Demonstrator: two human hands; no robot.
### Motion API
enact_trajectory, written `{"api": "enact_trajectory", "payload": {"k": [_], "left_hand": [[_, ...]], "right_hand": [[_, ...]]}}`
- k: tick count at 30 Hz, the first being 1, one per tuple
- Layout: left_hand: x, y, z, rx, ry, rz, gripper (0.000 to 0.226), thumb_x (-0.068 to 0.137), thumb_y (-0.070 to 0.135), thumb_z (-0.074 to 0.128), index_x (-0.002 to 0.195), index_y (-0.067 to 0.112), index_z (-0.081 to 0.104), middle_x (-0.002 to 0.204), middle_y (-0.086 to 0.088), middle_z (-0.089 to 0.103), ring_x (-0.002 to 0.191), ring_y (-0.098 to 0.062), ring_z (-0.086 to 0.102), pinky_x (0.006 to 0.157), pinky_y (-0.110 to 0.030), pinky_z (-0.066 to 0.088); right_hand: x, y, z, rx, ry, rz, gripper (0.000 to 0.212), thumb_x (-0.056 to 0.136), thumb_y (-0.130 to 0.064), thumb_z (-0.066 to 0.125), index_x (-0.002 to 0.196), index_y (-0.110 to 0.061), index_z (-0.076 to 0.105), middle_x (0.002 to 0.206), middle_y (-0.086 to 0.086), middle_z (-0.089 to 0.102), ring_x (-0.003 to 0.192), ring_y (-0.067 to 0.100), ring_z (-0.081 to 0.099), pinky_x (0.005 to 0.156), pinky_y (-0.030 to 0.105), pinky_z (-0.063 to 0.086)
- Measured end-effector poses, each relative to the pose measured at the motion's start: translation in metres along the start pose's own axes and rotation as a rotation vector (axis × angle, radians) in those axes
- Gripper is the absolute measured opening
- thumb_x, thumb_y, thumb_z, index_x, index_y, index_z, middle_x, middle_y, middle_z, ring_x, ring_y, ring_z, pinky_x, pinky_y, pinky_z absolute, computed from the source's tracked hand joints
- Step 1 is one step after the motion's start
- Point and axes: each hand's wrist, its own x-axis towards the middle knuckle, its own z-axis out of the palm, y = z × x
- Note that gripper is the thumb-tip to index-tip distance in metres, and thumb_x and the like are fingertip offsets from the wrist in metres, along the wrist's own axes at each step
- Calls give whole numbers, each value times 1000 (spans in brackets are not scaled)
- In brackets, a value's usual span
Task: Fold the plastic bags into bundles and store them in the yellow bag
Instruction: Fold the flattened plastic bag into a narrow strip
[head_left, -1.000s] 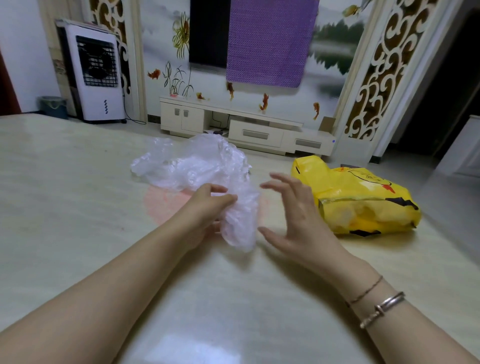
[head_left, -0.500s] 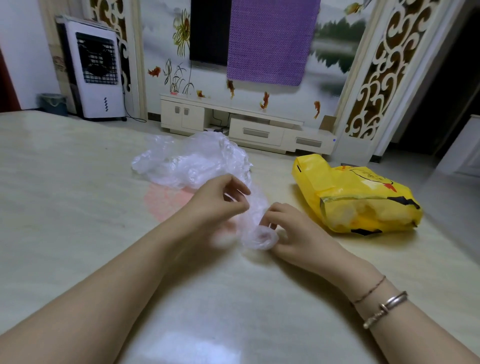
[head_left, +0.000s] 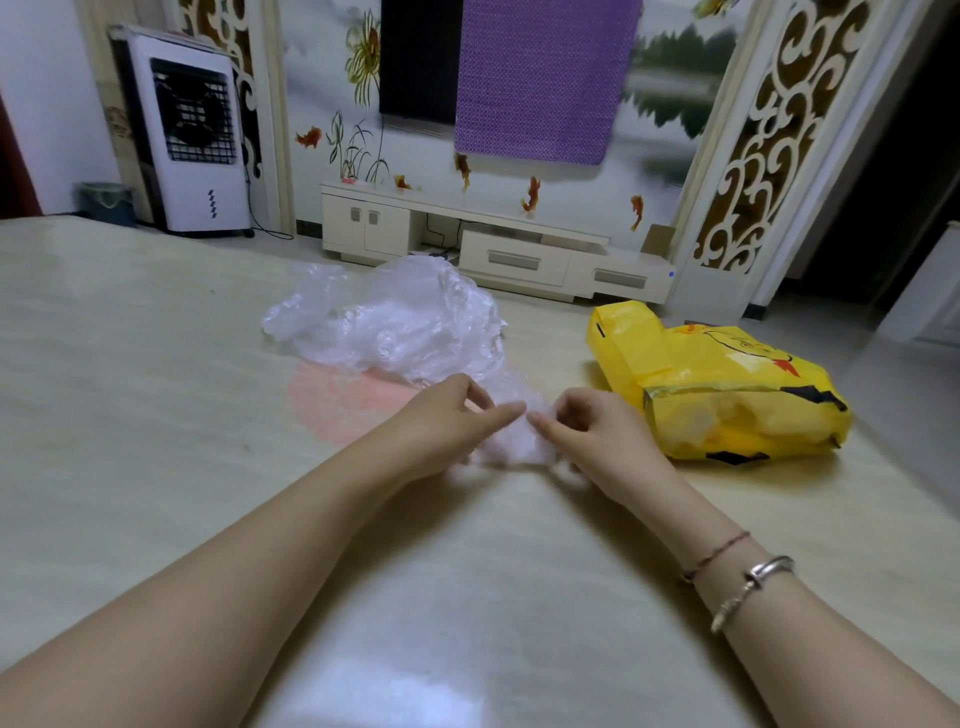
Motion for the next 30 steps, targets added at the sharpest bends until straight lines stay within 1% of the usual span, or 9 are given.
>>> {"api": "enact_trajectory", "payload": {"k": [4,8,10,13,15,18,21,26,30], "left_hand": [[5,-4,5,27,41,-22,38,82,23,69,115,17,51,95,-3,68,64,-11,55,58,-25,40],[6,-3,6,12,65,-43,39,80,19,69,114,18,51,97,-4,68,66,-12,54,59,-26,40],[5,-2,6,6,66,-53,40,80,19,69,115,18,50,99,-5,68,65,-12,54,57,-26,40],[3,1,3,-24,51,-68,42,81,18,69,117,17,49,98,-7,68,59,-13,55,51,-24,38],[1,2,1,-45,43,-83,41,82,18,68,118,18,48,89,-6,69,54,-13,54,48,-22,37],[-2,3,-6,-105,12,-118,39,83,20,69,117,19,50,83,-4,72,55,-16,58,53,-23,46],[-1,2,-15,-169,-14,-134,49,75,24,78,119,18,55,93,-5,69,76,-18,60,84,-36,56],[-16,14,-22,-6,-32,-21,82,42,61,81,114,32,54,108,14,51,86,4,53,66,-18,40],[-14,11,-14,-6,-89,72,42,67,26,84,103,28,64,108,13,61,71,5,53,61,-14,40]], "right_hand": [[7,0,6,42,131,66,35,81,-22,74,72,-17,40,60,-2,46,52,11,39,47,20,30],[-2,-11,-4,264,147,-91,24,82,0,64,75,-15,46,70,-1,50,61,10,44,58,20,36],[-9,-14,-8,214,85,-209,13,81,-4,60,86,-15,54,85,-5,58,77,7,54,66,16,41],[-17,-9,-7,-63,-108,-304,34,75,-19,56,108,-23,58,109,-12,58,106,3,51,88,13,39],[-19,-6,-3,-195,-221,-286,42,76,-22,56,117,-26,55,115,-14,54,111,4,47,93,15,36],[-19,-4,1,-228,-236,-251,41,77,-17,59,116,-29,56,111,-14,54,107,6,46,91,20,40],[-16,-5,4,-255,-186,-301,34,75,-12,58,106,-26,59,101,-16,55,99,9,48,84,20,41],[-13,-7,3,-149,-118,-254,19,76,-8,56,88,-19,64,85,-7,65,78,9,52,68,25,41],[-17,-9,-5,46,-152,-82,17,82,-9,59,96,-18,54,82,2,67,58,6,46,60,25,36]]}}
